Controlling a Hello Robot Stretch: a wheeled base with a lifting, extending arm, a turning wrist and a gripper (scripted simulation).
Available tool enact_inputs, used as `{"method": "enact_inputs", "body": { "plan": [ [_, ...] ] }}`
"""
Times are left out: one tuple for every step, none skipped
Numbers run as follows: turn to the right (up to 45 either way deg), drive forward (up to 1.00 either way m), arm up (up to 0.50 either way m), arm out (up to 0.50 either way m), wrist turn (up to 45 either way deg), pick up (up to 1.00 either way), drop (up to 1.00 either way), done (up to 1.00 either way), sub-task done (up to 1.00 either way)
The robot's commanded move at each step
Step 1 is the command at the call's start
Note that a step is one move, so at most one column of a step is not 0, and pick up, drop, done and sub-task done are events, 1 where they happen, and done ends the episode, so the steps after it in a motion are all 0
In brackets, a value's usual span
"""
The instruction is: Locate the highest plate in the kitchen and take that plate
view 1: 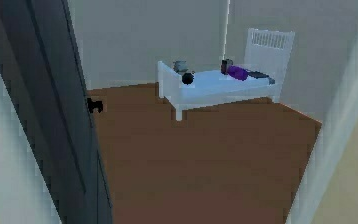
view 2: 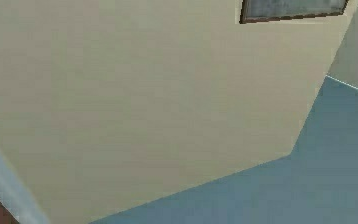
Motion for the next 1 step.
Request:
{"method": "enact_inputs", "body": {
  "plan": [
    [0.0,0.95,0.0,0.0,0.0,0.0,0.0,0.0,0.0]
  ]
}}
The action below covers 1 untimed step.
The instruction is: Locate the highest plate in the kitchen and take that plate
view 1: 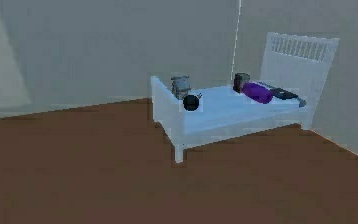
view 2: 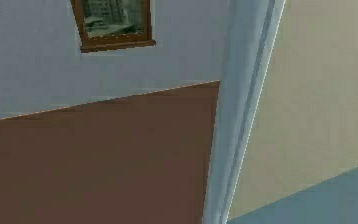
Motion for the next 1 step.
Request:
{"method": "enact_inputs", "body": {
  "plan": [
    [45.0,0.0,0.0,0.0,0.0,0.0,0.0,0.0,0.0]
  ]
}}
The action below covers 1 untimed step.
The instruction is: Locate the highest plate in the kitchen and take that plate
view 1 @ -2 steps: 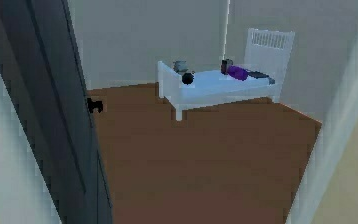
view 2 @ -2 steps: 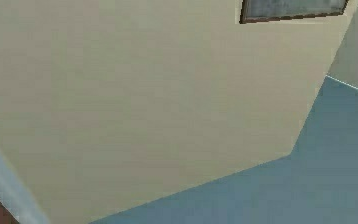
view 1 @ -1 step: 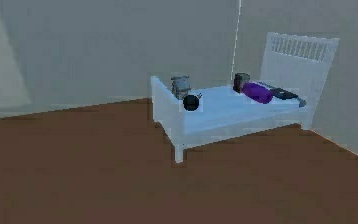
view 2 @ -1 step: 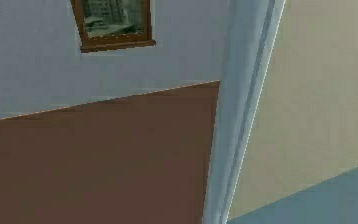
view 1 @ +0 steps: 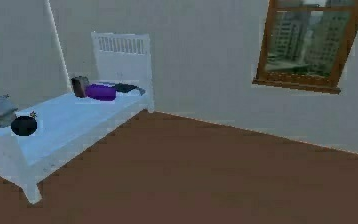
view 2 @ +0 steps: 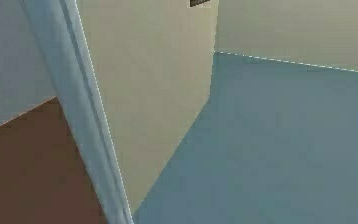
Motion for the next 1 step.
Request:
{"method": "enact_inputs", "body": {
  "plan": [
    [24.0,0.0,0.0,0.0,0.0,0.0,0.0,0.0,0.0]
  ]
}}
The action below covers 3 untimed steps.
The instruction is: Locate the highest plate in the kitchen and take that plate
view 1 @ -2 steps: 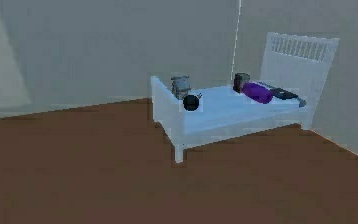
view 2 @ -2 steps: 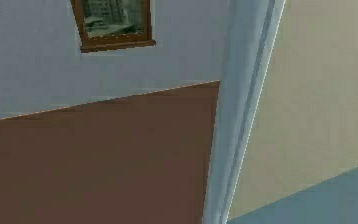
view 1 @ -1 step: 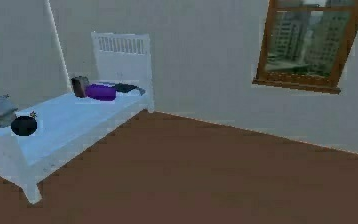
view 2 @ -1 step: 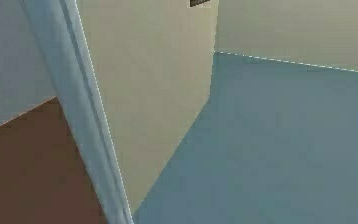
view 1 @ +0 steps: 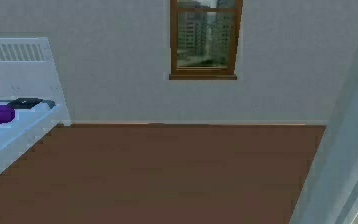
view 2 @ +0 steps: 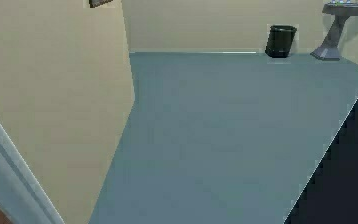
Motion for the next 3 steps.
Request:
{"method": "enact_inputs", "body": {
  "plan": [
    [0.0,0.05,0.0,0.0,0.0,0.0,0.0,0.0,0.0],
    [-45.0,0.0,0.0,0.0,0.0,0.0,0.0,0.0,0.0],
    [-42.0,0.0,0.0,0.0,0.0,0.0,0.0,0.0,0.0]
  ]
}}
